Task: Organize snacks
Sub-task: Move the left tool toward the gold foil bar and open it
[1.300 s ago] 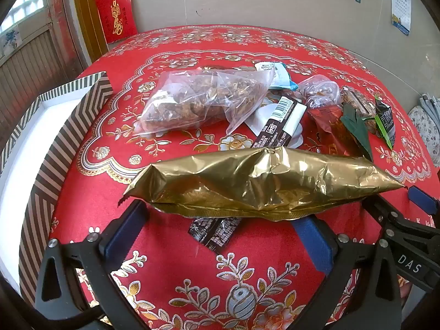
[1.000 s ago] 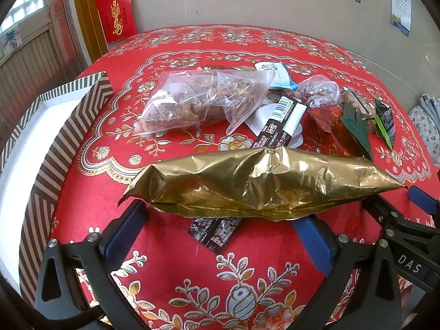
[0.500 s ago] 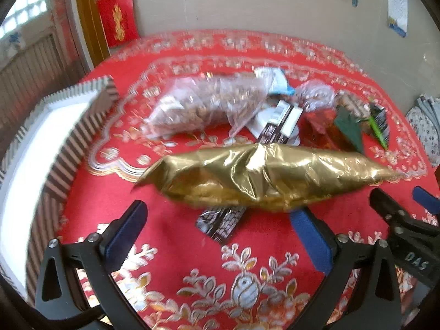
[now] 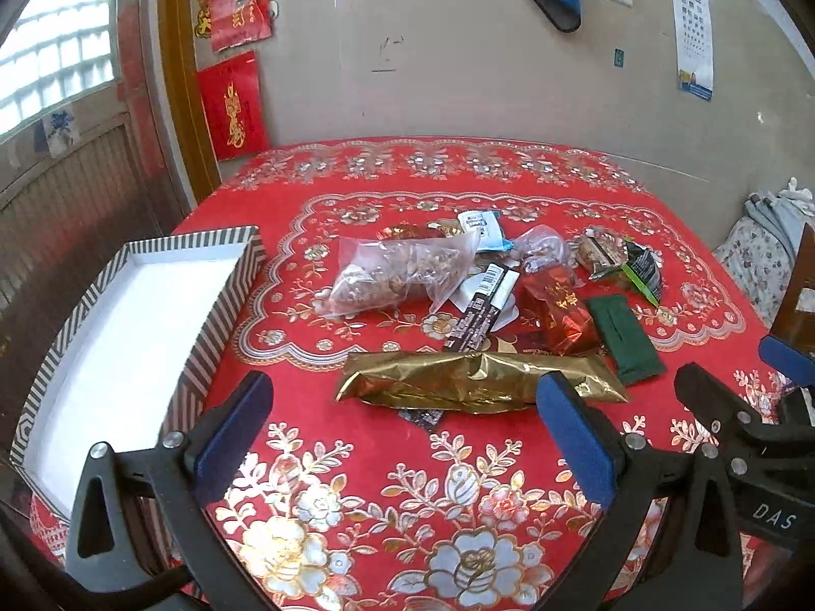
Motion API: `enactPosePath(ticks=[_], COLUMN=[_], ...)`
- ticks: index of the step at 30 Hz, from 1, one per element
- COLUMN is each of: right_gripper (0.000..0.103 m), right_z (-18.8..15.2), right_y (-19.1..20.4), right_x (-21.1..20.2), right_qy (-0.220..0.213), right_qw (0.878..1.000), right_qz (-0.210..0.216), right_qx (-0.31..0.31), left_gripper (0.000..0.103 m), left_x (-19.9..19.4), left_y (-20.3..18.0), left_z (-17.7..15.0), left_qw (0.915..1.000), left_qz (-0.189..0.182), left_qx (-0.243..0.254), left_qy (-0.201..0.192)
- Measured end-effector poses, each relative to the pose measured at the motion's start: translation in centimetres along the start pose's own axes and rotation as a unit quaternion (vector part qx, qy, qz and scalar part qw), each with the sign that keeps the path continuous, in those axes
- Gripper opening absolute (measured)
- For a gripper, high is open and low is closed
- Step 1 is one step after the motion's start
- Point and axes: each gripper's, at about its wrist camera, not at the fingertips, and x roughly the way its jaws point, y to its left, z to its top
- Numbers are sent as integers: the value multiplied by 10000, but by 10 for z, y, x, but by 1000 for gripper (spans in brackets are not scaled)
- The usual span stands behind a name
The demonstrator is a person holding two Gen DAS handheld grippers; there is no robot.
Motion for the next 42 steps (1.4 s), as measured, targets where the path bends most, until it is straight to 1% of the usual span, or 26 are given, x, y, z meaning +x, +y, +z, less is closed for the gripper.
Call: enactPosePath(ticks=[4, 8, 11, 16, 23, 34, 42], right_gripper=[103, 103, 103, 103, 103, 103, 103], right_z=[-1, -2, -3, -3, -3, -4, -6], right_y=[1, 2, 2, 0, 1, -2, -4], right_x=[-1, -5, -7, -7, -7, -4, -3], right_qy=[-50, -100, -150, -140, -121, -71, -48], right_qw=[10000, 9998, 9997, 9998, 9997, 9998, 9997], right_qz=[61, 137, 127, 126, 177, 178, 234], right_qx=[-44, -80, -113, -96, -105, -76, -27], left_gripper=[103, 103, 103, 103, 103, 103, 103], left_x=[-4, -5, -4, -2, -2, 0, 4], left_y=[2, 4, 5, 7, 5, 3, 4], left_z=[-1, -1, -1, -2, -2, -5, -7], left_qw=[10000, 10000, 10000, 10000, 10000, 10000, 9997], left_qz=[33, -14, 22, -16, 1, -65, -224], left_qx=[44, 4, -8, -79, -58, 47, 38], left_qy=[-73, -60, -64, -28, -14, -32, 9])
